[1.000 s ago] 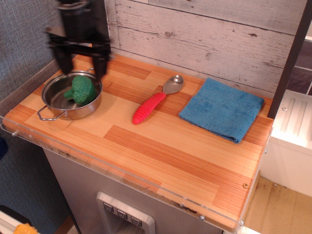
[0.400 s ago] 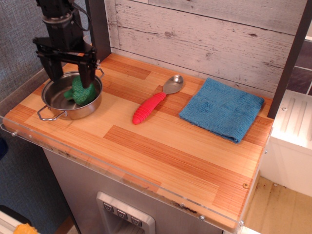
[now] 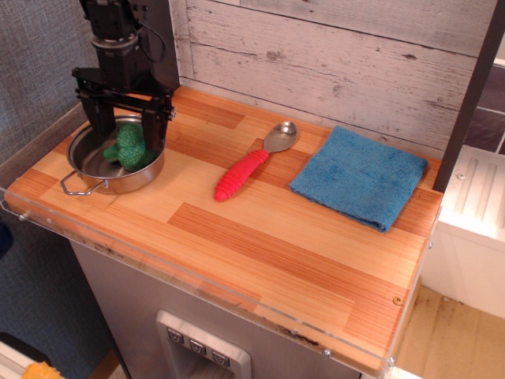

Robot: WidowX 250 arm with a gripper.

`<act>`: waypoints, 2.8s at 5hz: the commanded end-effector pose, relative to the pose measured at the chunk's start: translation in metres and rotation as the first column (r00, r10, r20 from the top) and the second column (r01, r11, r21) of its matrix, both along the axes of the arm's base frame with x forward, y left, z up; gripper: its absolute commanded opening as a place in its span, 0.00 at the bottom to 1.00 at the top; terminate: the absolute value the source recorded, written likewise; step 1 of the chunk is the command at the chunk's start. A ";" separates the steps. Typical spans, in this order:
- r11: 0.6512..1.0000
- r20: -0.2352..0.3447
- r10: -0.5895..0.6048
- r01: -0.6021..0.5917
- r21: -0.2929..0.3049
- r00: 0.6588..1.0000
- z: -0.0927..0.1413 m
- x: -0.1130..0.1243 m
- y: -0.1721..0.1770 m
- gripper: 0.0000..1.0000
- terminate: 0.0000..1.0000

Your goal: Put the broccoli on the cloth.

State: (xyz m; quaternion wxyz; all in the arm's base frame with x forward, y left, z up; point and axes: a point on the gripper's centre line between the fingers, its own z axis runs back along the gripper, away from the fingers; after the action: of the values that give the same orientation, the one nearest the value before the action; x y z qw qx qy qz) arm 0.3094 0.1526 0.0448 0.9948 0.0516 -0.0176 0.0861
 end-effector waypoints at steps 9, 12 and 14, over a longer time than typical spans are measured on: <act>0.974 0.235 -0.220 0.227 -0.007 0.947 0.092 0.048 -0.141 0.00 0.00; 0.971 0.237 -0.172 0.205 -0.123 0.956 0.080 0.068 -0.247 0.00 0.00; 0.986 0.180 -0.071 0.096 -0.133 0.981 0.056 0.070 -0.222 0.00 0.00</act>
State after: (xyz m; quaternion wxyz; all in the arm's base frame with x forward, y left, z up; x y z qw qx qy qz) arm 0.3828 -0.0693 0.0818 0.9952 -0.0238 -0.0802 0.0508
